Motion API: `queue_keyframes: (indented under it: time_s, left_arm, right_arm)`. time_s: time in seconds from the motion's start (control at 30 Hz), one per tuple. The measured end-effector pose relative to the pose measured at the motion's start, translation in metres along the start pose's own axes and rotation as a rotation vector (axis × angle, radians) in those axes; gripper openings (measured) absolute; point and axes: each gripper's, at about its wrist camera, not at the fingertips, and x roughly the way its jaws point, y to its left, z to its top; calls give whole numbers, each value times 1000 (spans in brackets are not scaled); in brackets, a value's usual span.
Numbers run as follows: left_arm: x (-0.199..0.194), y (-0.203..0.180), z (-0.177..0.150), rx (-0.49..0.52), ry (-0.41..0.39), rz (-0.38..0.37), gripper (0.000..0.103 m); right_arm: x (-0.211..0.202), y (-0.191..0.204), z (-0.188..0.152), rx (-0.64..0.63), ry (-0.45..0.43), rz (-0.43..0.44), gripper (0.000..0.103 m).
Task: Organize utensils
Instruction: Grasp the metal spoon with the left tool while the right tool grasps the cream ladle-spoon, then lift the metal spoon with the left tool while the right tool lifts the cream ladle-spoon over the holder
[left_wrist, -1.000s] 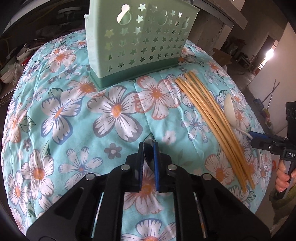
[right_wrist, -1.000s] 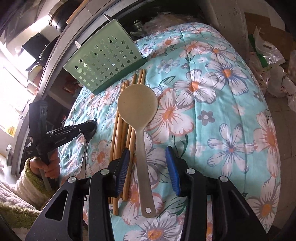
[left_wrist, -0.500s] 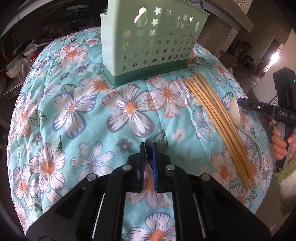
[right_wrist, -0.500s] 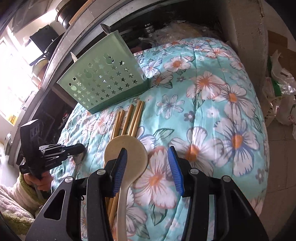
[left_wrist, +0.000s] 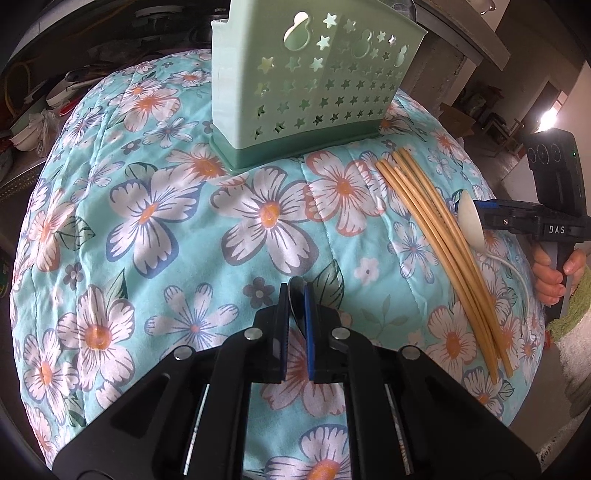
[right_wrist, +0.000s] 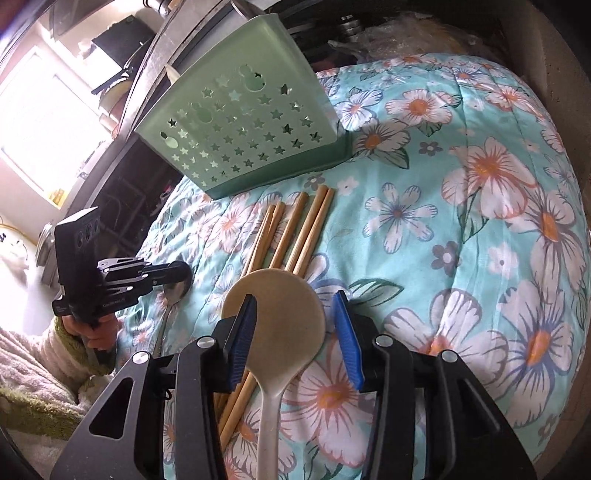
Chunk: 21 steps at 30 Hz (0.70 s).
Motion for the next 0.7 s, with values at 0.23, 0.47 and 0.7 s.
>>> queue_keyframes:
  time_s: [0.23,0.47,0.7]
  left_arm:
    - [1,2,3,-13,0,-14,7]
    - [1,4,0,-12,-13,-20,7]
    - [-1,8,-1,-22,-25,-50,6]
  right_arm:
    - [-4,-1,0,27,8,-30,14]
    - [-25,8,-11,65,-49,-119,4]
    - [-58,22,-17,101,-135,-209,3]
